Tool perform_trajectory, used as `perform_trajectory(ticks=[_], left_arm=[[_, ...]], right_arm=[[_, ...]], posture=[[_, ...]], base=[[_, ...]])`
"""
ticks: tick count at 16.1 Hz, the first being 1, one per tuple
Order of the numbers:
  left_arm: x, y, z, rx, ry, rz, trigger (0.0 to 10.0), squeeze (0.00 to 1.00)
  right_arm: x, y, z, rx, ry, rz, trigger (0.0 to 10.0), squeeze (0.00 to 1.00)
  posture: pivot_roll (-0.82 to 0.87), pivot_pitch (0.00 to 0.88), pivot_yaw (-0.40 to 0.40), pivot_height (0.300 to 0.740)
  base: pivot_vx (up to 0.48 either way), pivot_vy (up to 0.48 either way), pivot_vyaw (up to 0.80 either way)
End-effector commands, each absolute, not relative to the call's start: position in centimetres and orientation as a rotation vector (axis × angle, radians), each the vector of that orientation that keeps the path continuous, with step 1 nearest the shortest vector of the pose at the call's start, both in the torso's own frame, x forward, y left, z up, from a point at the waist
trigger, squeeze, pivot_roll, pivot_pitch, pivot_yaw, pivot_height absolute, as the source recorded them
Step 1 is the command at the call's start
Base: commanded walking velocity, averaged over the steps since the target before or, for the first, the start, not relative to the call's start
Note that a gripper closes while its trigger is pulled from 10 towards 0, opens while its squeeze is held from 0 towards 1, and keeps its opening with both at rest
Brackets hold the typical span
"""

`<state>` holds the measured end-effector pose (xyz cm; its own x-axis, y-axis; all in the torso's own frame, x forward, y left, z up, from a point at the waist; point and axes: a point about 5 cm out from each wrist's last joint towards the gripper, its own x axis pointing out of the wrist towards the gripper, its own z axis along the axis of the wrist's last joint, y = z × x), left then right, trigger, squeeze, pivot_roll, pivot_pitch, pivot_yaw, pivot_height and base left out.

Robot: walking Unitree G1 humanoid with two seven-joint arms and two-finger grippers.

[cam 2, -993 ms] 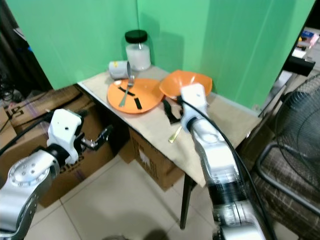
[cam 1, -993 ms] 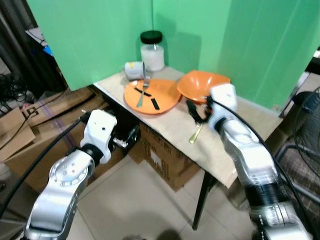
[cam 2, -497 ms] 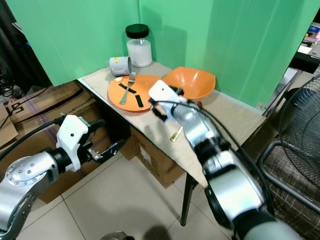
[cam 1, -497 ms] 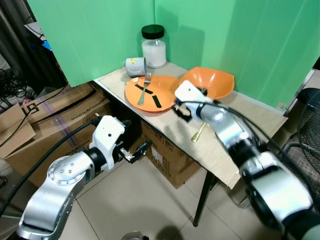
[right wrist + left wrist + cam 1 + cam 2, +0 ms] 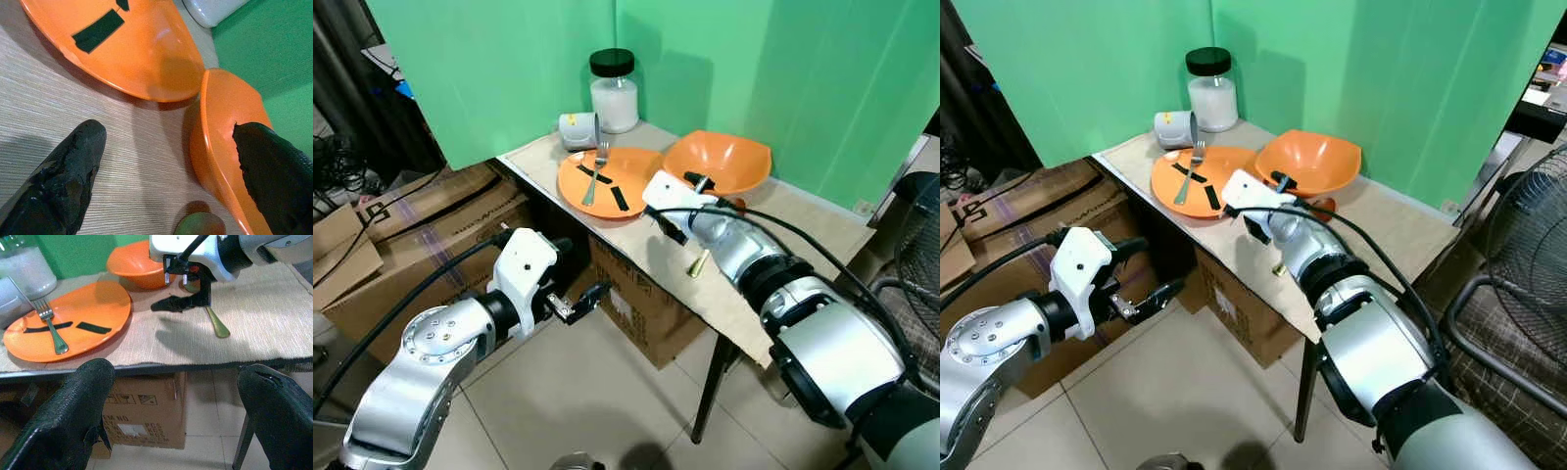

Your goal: Setting the table

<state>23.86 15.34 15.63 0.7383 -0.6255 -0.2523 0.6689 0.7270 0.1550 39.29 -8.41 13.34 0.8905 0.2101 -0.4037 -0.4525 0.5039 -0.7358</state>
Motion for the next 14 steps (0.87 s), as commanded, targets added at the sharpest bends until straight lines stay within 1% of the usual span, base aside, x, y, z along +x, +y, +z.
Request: perform_trajectory(ticks=[1,2,3,4,5,8,11,12,14], left_arm=[[23.5,15.5,15.9,0.267,0.191,-0.722,10.0,0.00],[23.4,15.6,15.9,0.273,0.195,-0.722,10.0,0.00],[23.3,15.7,16.0,0.278,0.197,-0.720,10.0,0.00],[23.0,15.9,16.2,0.287,0.204,-0.716,10.0,0.00],[22.9,16.0,16.3,0.293,0.212,-0.716,10.0,0.00],[22.6,16.0,16.7,0.296,0.213,-0.702,10.0,0.00],[21.9,16.0,16.7,0.290,0.226,-0.691,10.0,0.00],[21.8,16.1,16.7,0.292,0.232,-0.690,10.0,0.00],[21.6,16.1,16.8,0.294,0.237,-0.687,10.0,0.00]], right_arm=[[39.7,-7.9,14.4,-1.017,0.227,0.373,5.8,0.00],[39.8,-7.8,14.6,-1.025,0.215,0.354,5.4,0.00],[39.8,-7.7,14.8,-1.029,0.201,0.344,4.7,0.00],[40.0,-7.3,15.3,-1.032,0.173,0.320,9.6,0.00],[40.0,-7.1,15.5,-1.041,0.160,0.308,10.0,0.00],[40.0,-7.3,15.4,-1.063,0.174,0.290,10.0,0.00],[39.9,-7.7,14.9,-1.073,0.196,0.278,10.0,0.00],[39.9,-7.8,14.7,-1.071,0.205,0.277,8.2,0.00],[39.8,-7.6,14.7,-1.067,0.205,0.292,0.7,0.00]], posture=[[0.16,0.000,0.077,0.740],[0.16,0.000,0.077,0.740],[0.17,0.000,0.075,0.740],[0.19,0.000,0.077,0.740],[0.20,0.000,0.074,0.740],[0.22,0.000,0.048,0.740],[0.23,0.000,0.041,0.740],[0.23,0.000,0.037,0.740],[0.23,0.000,0.032,0.740]], base=[[0.000,0.000,0.00],[0.000,0.000,0.00],[0.000,0.000,0.00],[0.000,0.000,0.00],[0.000,0.000,0.00],[0.000,0.000,0.00],[0.000,0.000,0.00],[0.000,0.000,0.00],[0.000,0.000,0.00]])
